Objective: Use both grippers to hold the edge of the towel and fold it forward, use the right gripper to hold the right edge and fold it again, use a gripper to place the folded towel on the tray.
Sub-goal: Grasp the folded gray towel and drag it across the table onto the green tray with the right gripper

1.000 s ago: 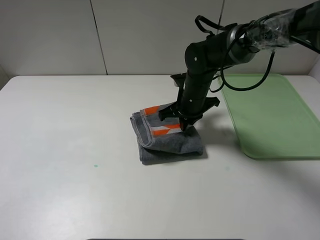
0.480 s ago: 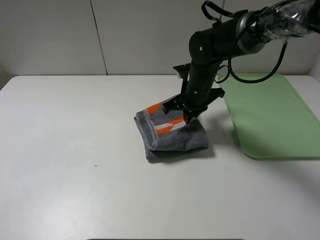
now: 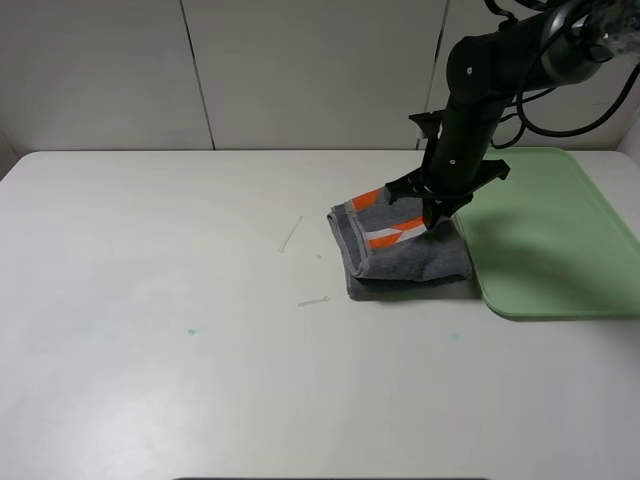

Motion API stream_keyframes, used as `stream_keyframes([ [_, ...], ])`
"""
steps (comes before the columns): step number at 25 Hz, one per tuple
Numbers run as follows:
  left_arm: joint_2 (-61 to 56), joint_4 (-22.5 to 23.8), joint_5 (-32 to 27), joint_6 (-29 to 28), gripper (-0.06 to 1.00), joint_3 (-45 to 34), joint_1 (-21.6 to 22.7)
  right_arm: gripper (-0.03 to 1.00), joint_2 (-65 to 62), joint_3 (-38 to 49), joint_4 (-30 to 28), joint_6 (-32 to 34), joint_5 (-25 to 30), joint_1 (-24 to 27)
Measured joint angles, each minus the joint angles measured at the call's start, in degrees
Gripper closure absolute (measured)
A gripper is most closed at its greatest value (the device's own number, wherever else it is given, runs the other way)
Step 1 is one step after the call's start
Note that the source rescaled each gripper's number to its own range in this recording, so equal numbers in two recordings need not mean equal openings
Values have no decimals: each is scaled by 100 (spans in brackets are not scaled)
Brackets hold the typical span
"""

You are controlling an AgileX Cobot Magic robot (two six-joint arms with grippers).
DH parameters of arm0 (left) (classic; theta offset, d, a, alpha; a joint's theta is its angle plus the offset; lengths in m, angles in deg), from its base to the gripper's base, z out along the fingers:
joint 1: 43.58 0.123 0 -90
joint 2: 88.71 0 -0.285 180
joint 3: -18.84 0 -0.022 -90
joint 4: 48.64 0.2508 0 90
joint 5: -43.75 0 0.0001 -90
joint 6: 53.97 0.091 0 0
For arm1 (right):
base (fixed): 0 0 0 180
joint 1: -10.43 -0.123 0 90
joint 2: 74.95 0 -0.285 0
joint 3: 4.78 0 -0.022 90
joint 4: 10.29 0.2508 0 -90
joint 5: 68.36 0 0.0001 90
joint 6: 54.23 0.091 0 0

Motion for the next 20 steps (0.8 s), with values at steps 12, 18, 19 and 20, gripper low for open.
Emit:
stream_keyframes([
  [12, 0, 0, 0, 0, -4, 0, 0, 88, 0, -390, -18, -213, 249, 1111],
  [18, 0, 0, 0, 0, -4, 0, 0, 88, 0, -649, -75, -314, 258, 1660],
  [19, 0, 0, 0, 0, -4, 0, 0, 88, 0, -655, -80, -369, 250, 1743],
  [20, 0, 0, 0, 0, -4, 0, 0, 88, 0, -662, -80, -369, 236, 1841],
])
